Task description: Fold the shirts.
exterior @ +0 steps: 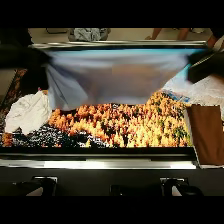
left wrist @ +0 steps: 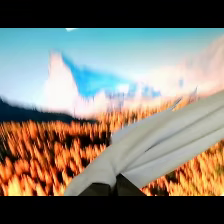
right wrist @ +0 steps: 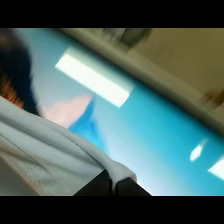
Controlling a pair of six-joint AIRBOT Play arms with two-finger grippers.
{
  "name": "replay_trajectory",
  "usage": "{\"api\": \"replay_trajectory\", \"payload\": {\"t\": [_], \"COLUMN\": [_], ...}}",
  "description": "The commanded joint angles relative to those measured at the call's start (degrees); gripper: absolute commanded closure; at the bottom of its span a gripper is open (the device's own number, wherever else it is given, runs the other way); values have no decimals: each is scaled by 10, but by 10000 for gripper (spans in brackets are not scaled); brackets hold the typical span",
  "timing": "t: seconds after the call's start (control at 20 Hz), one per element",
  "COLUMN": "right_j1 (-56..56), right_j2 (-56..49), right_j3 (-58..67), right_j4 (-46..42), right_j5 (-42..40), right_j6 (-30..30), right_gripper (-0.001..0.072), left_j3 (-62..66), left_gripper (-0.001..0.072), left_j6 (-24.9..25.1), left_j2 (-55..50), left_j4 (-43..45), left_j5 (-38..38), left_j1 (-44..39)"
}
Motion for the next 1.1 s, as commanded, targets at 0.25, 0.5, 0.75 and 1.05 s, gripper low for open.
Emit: {"api": "replay_trajectory", "payload": {"t": [0.25, 0.5, 0.75, 1.05], "right_j1": [0, 0, 0, 0], "right_j2": [166, 117, -93, -401], "right_j3": [128, 128, 96, 93], "right_j4": [-184, -206, -227, -102], "right_j5": [67, 142, 255, 100], "right_j6": [144, 144, 127, 171], "right_gripper": [675, 675, 675, 675], "left_j3": [80, 65, -90, -172], "left_gripper": [676, 675, 674, 674], "left_j6": [-75, -74, -41, -14], "left_j2": [149, 122, 12, -220], "left_j4": [-35, 0, 10, 6], "left_j5": [28, 17, 28, 134], "left_j1": [0, 0, 0, 1]}}
